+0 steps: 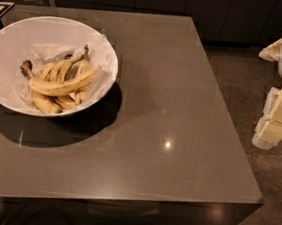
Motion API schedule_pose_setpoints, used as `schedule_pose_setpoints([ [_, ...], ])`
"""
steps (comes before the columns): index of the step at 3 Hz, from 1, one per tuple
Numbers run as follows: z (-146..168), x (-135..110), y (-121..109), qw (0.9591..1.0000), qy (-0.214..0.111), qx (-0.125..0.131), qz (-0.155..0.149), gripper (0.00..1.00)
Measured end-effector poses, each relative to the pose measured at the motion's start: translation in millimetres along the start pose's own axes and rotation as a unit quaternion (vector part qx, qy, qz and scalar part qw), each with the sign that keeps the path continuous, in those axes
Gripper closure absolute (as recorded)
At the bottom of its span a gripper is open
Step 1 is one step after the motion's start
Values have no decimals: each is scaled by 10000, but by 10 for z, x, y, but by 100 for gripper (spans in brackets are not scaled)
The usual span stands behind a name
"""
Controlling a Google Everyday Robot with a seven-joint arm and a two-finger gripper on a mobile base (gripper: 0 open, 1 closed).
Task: Pick banana from white bowl
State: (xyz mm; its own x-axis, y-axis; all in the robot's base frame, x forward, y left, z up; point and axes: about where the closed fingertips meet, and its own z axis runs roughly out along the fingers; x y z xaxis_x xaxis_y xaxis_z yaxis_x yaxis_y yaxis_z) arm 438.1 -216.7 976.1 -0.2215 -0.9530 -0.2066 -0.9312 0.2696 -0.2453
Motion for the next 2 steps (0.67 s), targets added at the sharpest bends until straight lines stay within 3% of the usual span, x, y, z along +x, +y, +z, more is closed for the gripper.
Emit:
schedule_pose_setpoints([
  [2,-49,-127,-59,9999,-83,-64,-18,0],
])
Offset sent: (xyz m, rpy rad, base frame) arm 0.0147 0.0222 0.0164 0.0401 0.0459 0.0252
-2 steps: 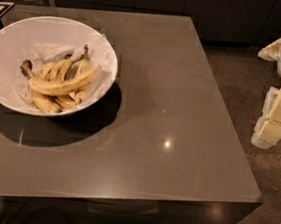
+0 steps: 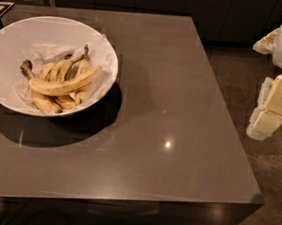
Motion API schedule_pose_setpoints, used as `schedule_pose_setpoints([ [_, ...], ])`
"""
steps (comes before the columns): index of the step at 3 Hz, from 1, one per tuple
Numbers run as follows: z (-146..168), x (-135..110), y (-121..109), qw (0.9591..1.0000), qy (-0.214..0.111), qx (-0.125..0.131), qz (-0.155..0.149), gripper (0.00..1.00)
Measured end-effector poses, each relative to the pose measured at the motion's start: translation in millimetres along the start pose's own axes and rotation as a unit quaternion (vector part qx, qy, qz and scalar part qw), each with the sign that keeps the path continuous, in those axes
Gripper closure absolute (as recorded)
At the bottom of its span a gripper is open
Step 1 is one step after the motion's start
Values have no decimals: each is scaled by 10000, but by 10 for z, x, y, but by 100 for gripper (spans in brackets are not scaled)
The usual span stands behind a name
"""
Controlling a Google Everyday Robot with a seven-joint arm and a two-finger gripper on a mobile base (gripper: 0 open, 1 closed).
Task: Pick banana from white bowl
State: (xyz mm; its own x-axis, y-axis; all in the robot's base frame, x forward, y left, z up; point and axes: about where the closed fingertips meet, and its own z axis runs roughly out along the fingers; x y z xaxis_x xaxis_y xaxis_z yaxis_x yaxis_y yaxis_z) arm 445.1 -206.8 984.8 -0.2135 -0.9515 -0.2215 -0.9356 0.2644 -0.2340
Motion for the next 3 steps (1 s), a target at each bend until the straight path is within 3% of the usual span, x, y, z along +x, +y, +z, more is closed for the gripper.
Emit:
schedule_pose_setpoints([
  [1,-50,-207,-96,9996,-132,-132,-212,0],
  [2,-109,-411,-163,9988,-206,-93,-433,0],
  [3,-121,-436,-194,9988,-252,-4,-430,0],
])
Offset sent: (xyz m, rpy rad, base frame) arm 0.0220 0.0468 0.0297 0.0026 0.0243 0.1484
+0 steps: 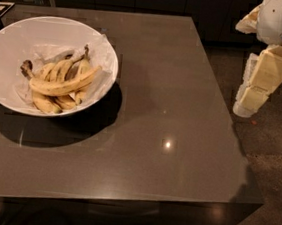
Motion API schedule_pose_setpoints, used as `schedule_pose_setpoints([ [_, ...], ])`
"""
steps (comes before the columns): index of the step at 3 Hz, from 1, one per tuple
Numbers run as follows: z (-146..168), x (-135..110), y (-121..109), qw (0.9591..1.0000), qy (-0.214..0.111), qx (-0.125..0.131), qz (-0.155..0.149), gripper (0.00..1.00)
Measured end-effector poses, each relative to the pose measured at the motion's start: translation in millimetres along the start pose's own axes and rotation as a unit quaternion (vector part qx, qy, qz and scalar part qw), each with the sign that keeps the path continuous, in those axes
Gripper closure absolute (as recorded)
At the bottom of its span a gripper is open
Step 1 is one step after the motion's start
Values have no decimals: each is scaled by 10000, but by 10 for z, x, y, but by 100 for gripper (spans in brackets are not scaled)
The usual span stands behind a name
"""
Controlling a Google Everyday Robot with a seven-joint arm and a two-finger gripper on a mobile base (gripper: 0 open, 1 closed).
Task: Pick banana from white bowl
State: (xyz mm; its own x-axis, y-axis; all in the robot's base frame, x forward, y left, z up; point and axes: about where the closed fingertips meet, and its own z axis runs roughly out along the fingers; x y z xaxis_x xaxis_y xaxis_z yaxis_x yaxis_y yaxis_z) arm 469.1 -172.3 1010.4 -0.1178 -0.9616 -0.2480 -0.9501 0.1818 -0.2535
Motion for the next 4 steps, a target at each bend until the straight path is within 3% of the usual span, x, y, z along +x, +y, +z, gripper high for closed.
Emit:
schedule_pose_setpoints([
  [1,14,-94,-33,9998,-149,47,-85,0],
  [3,355,-494,-242,9990,229,-347,-172,0],
  [4,367,-566,-289,9994,149,-248,-204,0],
])
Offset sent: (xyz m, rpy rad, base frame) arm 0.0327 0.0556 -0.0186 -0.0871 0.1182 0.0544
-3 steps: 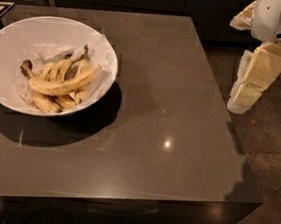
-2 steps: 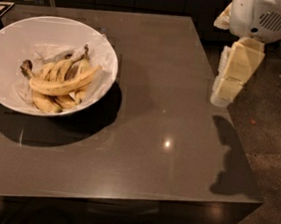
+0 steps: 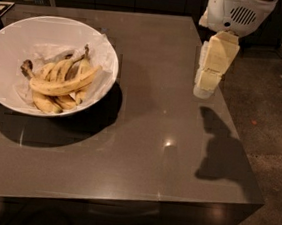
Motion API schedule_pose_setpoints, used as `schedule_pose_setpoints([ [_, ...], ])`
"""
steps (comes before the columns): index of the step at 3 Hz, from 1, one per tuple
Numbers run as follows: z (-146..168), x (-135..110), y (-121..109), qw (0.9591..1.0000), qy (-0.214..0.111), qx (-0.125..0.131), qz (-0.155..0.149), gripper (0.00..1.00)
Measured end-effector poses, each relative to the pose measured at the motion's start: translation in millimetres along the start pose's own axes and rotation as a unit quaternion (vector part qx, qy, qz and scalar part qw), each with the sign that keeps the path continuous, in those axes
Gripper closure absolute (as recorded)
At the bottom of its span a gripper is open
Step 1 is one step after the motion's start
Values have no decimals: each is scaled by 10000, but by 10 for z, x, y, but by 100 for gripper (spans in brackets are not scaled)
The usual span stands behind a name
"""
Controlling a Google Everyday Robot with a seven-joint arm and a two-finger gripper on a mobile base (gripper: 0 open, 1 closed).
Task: Pick banana from white bowl
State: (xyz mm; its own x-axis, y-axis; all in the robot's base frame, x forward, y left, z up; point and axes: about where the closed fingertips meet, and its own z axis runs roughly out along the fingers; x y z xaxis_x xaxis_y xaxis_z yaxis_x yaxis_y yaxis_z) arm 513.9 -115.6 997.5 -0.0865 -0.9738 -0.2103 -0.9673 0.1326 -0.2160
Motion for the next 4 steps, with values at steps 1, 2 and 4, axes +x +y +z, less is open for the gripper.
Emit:
schedule_pose_setpoints([
  [1,-19,-198,-21,9999,-147,36,21,0],
  [2,8,-518,-29,9996,-265,-67,-31,0],
  [4,-82,-1188,-44,9978,-566,-267,-228,0],
])
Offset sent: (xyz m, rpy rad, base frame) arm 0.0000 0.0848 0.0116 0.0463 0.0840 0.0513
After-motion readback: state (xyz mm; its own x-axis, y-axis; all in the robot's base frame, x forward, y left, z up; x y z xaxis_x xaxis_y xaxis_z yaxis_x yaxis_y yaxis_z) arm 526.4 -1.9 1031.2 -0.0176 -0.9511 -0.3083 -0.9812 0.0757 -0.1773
